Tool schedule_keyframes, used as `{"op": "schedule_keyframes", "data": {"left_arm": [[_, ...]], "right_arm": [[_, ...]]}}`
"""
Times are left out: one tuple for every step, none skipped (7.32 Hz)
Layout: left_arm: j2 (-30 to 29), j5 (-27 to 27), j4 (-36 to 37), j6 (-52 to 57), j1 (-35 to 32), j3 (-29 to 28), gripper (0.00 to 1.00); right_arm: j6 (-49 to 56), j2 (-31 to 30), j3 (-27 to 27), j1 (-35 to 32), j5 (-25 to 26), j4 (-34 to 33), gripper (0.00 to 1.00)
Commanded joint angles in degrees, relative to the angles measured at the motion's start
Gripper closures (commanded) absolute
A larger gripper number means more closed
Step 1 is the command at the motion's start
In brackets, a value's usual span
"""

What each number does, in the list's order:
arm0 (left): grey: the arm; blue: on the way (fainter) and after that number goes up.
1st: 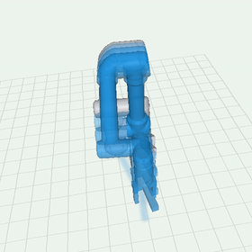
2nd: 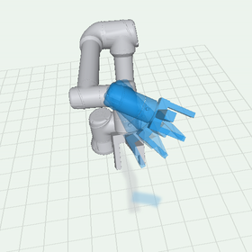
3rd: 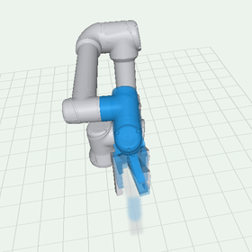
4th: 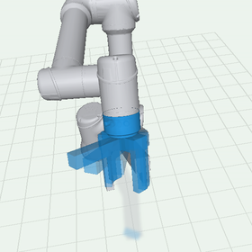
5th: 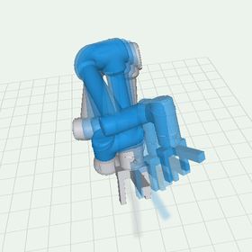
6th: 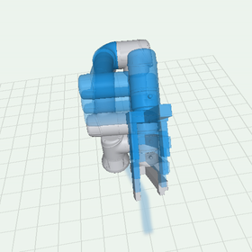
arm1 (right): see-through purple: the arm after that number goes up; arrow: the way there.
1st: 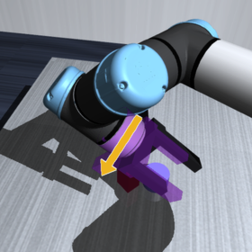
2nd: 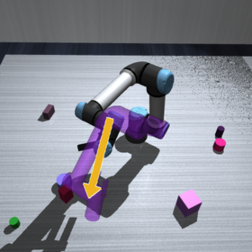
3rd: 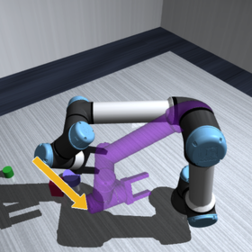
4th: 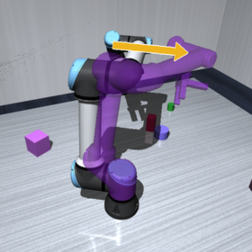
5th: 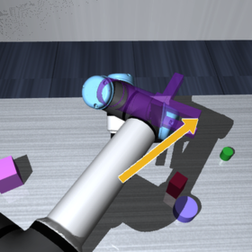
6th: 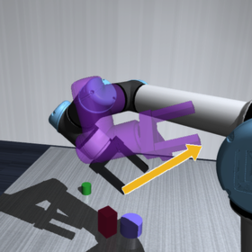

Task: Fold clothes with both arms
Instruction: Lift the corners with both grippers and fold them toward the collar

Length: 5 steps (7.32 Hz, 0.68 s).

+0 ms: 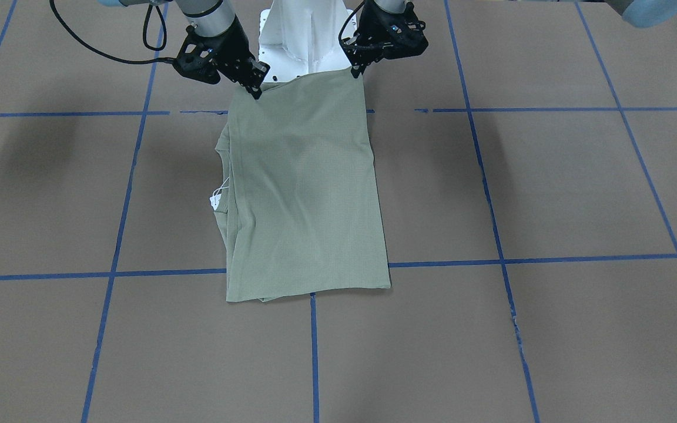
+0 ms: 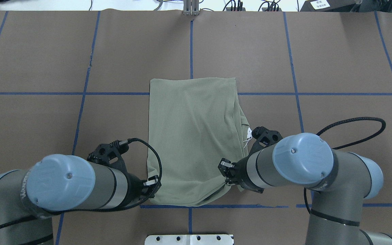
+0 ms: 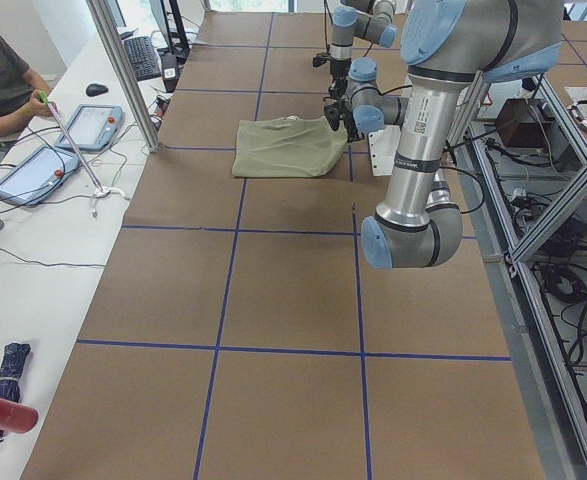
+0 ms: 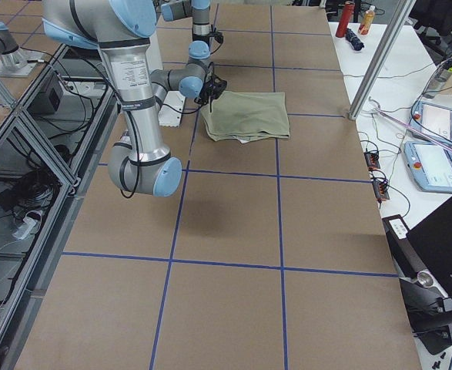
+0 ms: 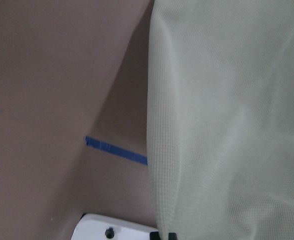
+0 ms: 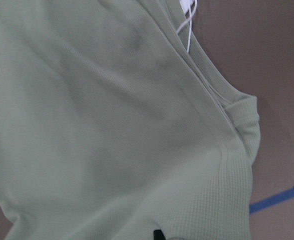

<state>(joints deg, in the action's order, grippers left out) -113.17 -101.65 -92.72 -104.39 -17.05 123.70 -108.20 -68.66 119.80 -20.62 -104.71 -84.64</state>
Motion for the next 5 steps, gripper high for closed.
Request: {"op": "schedule_keyframes", "data": {"left_arm": [[-4.6, -0.1, -0.9, 4.2, -8.2, -7.2, 1.00], [-6.3, -0.1, -3.4, 6.0, -10.7, -11.5, 1.00], [-7.1, -0.1, -6.9, 6.2, -13.0, -15.8, 1.00], [-9.4, -0.1, -8.7, 6.7, -14.9, -20.4, 1.00], [-11.6, -0.1, -9.3, 8.4, -17.0, -23.9, 1.00]], "right_arm": [[2.2, 5.7, -6.5, -6.9, 0.4, 0.1, 1.00], [3.0, 9.4, -11.9, -10.9, 0.4, 1.4, 1.00], [3.1, 11.3, -21.1, -13.5, 0.4, 8.3, 1.00], [3.4, 13.0, -27.5, -15.8, 0.0, 14.3, 1.00], [4.2, 15.0, -30.6, -16.7, -0.1, 15.2, 1.00]]}}
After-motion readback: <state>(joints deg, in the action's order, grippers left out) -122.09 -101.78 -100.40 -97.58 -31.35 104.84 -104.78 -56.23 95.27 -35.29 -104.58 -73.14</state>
